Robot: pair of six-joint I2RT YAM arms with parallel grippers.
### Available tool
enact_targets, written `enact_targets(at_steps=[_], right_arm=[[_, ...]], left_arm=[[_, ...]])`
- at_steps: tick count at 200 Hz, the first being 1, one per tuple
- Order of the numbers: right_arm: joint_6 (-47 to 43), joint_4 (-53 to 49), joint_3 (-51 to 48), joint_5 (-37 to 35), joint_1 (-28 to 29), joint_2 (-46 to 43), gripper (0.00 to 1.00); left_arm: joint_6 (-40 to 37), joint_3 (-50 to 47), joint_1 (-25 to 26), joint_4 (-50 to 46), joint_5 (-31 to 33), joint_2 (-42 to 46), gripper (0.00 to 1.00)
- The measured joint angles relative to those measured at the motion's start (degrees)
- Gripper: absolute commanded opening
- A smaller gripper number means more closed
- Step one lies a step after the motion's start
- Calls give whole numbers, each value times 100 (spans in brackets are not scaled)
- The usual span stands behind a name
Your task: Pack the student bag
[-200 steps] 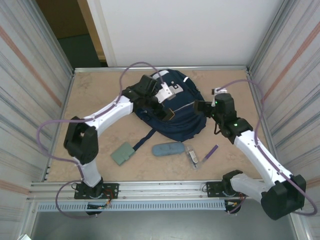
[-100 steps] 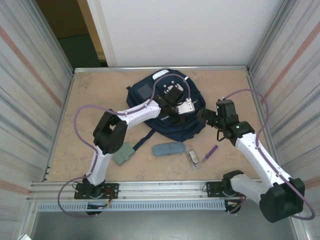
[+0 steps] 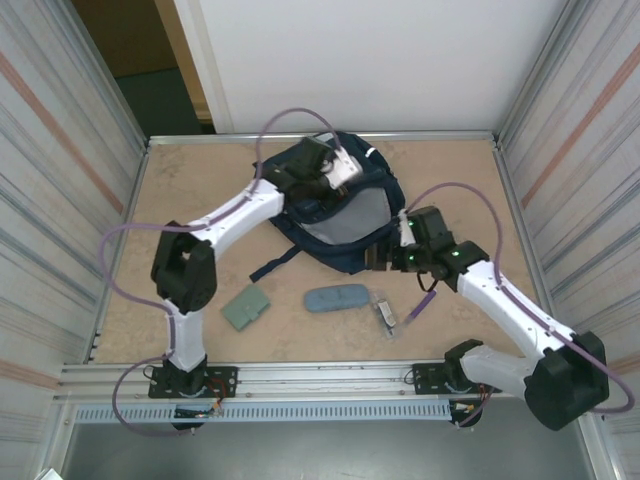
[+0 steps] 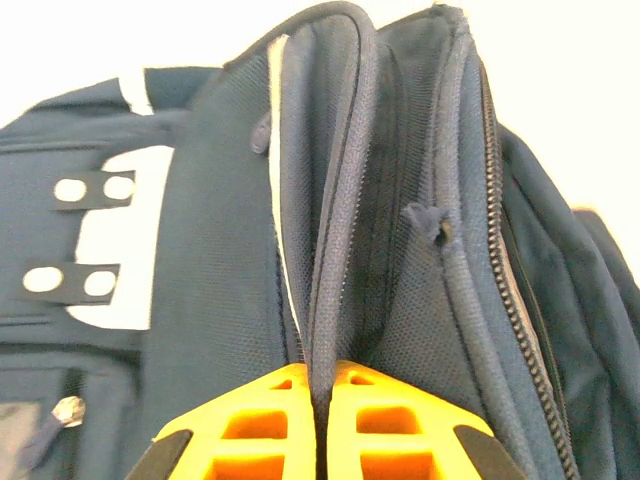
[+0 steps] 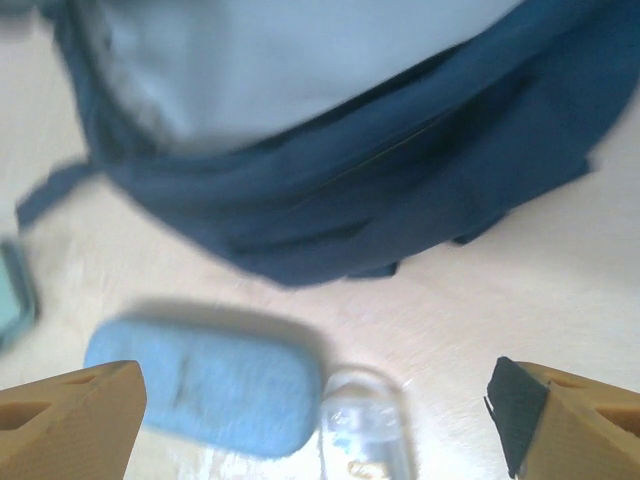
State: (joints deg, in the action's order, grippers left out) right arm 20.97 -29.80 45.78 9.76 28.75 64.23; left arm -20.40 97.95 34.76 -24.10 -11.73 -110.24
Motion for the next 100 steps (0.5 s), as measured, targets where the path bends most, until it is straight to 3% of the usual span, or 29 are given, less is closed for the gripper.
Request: enact_targets(at_steps=[21, 55, 100], right_arm=[[-697, -85, 138, 299, 693, 531, 100], [-2339, -363, 518, 439, 1690, 1427, 99], [-4041, -610, 944, 28, 1934, 2520, 99]], left_arm=[[146, 28, -492, 39, -533, 221, 0], [229, 28, -944, -11, -1132, 258, 0], [87, 26, -1019, -111, -1644, 258, 0]])
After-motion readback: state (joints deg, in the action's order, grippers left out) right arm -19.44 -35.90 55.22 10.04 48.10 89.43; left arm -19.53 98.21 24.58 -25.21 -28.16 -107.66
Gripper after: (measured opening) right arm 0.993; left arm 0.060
